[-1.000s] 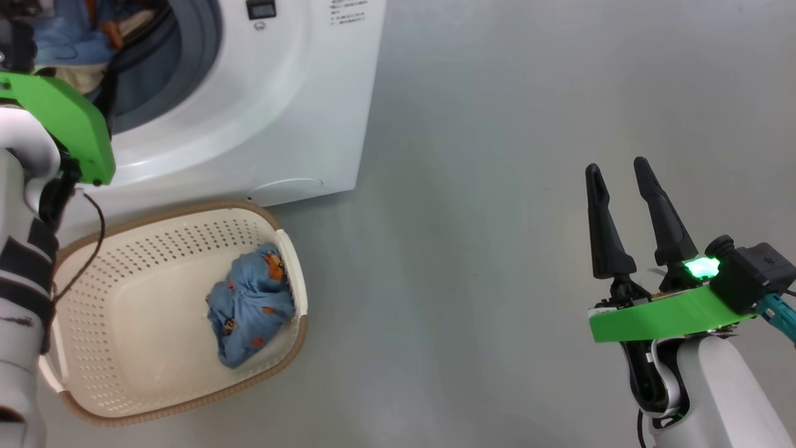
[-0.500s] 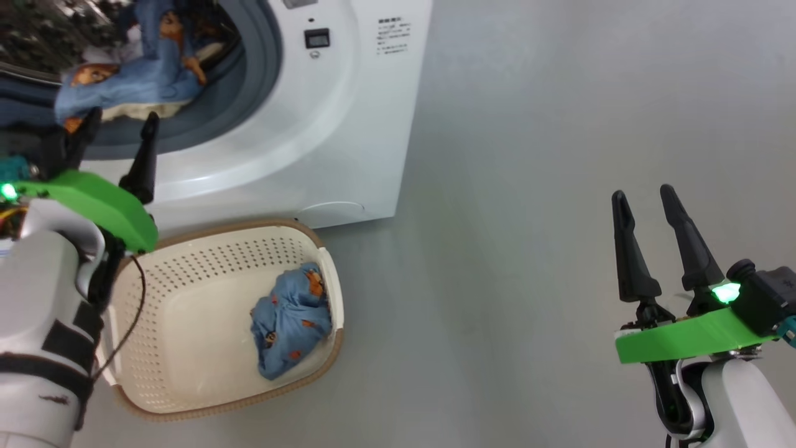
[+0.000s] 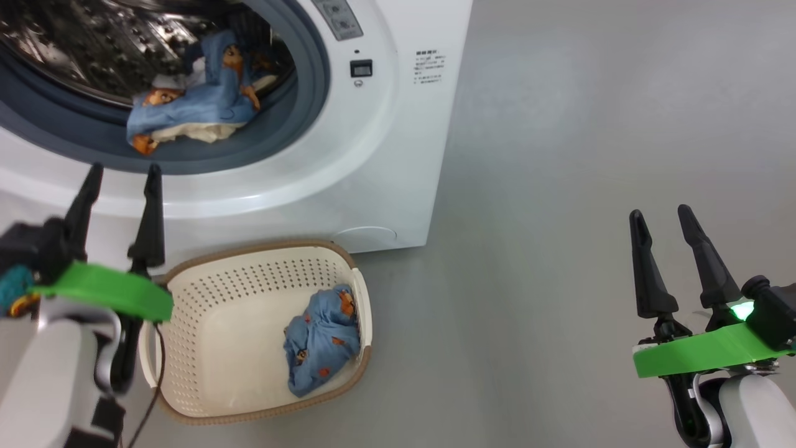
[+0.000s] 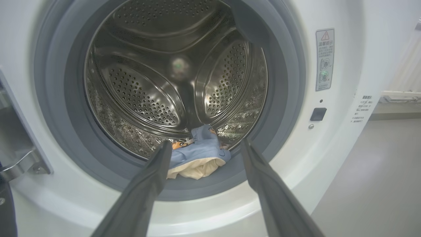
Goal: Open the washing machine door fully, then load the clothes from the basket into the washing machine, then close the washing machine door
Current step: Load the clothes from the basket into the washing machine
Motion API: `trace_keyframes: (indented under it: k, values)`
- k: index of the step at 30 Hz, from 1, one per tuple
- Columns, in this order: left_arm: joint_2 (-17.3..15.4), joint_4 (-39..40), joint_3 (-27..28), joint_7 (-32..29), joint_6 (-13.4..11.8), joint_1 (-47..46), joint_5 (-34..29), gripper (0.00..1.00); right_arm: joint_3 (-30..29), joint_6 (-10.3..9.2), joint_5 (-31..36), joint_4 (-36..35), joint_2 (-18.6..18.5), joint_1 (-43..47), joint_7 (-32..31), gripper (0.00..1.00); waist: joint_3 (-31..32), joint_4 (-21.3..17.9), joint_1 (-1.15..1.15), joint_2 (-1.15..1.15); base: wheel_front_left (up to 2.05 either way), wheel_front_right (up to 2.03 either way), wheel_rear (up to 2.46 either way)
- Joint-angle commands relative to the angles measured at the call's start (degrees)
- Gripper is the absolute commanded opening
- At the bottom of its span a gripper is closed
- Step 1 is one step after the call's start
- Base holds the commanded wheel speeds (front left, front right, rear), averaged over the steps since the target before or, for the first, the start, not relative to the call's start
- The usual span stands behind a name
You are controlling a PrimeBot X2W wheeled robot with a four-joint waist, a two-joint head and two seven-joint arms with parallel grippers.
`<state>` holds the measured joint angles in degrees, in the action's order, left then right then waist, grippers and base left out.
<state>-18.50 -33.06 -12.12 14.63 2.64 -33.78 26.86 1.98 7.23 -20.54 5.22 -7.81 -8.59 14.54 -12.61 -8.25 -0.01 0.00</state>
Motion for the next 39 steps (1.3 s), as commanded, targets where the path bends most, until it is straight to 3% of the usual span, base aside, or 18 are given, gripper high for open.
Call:
trace_keyframes:
  k: [1, 14, 22, 39]
  values:
    - [-1.9, 3.2, 3.1, 0.4, -0.5, 1.6, -1.4, 1.0, 1.0, 0.25, 0.6, -1.3, -1.3, 0.3, 0.5, 1.0, 1.3, 0.8, 0.01, 0.0, 0.0, 0.0, 0.0]
    - [3.0, 16.2, 12.8, 0.4, -0.7, 19.9, -7.3, 1.0, 0.1, 0.25, 0.4, -1.3, -2.7, 3.4, 0.5, 1.0, 4.9, 2.2, 0.01, 0.0, 0.0, 0.0, 0.0]
    - [6.5, 23.1, 17.4, 0.4, 0.8, 28.6, -9.9, 1.0, -0.4, 0.25, 0.5, -1.5, -2.8, 3.9, 0.5, 1.0, 4.9, 2.5, 0.01, 0.0, 0.0, 0.0, 0.0]
    - [9.3, 24.7, 21.0, 0.4, 3.1, 30.5, -12.9, 1.0, -0.6, 0.25, 0.5, -1.6, -2.8, 3.7, 0.5, 1.0, 4.2, 2.5, 0.01, 0.0, 0.0, 0.0, 0.0]
